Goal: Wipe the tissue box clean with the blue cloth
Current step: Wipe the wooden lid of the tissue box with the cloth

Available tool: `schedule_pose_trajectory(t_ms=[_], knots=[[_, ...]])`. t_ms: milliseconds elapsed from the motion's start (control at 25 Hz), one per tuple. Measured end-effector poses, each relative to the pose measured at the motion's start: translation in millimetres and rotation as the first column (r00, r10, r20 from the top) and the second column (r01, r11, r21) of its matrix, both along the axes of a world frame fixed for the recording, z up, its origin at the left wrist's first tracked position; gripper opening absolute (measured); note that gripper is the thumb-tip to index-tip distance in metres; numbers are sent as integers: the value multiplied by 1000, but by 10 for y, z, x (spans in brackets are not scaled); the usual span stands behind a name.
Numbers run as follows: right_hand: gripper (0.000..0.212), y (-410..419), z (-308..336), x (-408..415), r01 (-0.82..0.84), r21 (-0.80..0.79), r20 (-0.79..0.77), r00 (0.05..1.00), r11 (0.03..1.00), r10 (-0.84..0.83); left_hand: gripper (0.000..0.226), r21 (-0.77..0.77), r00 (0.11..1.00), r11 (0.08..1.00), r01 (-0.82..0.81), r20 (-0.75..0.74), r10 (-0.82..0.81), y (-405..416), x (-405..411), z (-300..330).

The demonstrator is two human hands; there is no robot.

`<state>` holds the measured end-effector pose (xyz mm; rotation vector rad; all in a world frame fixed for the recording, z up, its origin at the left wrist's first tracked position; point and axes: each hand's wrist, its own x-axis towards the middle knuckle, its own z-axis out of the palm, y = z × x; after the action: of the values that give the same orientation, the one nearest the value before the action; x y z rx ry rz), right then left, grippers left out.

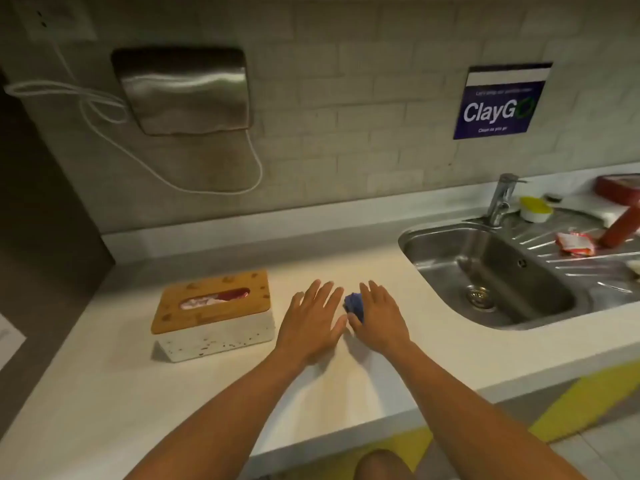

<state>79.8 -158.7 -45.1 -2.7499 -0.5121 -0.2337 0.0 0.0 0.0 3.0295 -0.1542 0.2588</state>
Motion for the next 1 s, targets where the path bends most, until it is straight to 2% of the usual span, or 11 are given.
schedule_pose_trajectory(t_ms=[120,280,400,480,520,600,680,760,880,1000], knots=[[43,2,-162,40,-15,18,-11,1000,1000,15,61,-46,998,999,-19,-62,16,12,65,-220],[19,97,-258,38,59,-21,-25,998,998,-60,60,-68,996,997,-47,-79,42,63,108,-485],[23,197,-163,-91,79,10,-57,995,997,-78,60,-47,992,997,-60,-113,54,96,89,-527],[17,220,-10,-207,85,135,-54,995,987,-78,66,-183,990,982,-57,-135,32,107,37,-488],[17,236,62,-271,113,207,-105,990,972,-93,71,-275,990,959,-65,-141,26,127,13,-469],[22,269,175,-391,93,356,-195,981,930,-23,75,-501,989,862,-80,-145,8,176,-33,-414],[24,293,262,-547,98,561,-327,938,822,112,75,-712,990,696,-99,-142,-5,232,-112,-325],[22,323,372,-761,197,745,-423,878,638,222,69,-811,992,575,-104,-130,-3,252,-253,-236],[20,419,428,-1107,249,879,-434,772,407,465,62,-856,995,507,-97,-103,17,336,-583,-148],[40,558,409,-1310,319,915,-401,648,248,647,56,-882,995,462,-98,-75,68,579,-805,-86]])
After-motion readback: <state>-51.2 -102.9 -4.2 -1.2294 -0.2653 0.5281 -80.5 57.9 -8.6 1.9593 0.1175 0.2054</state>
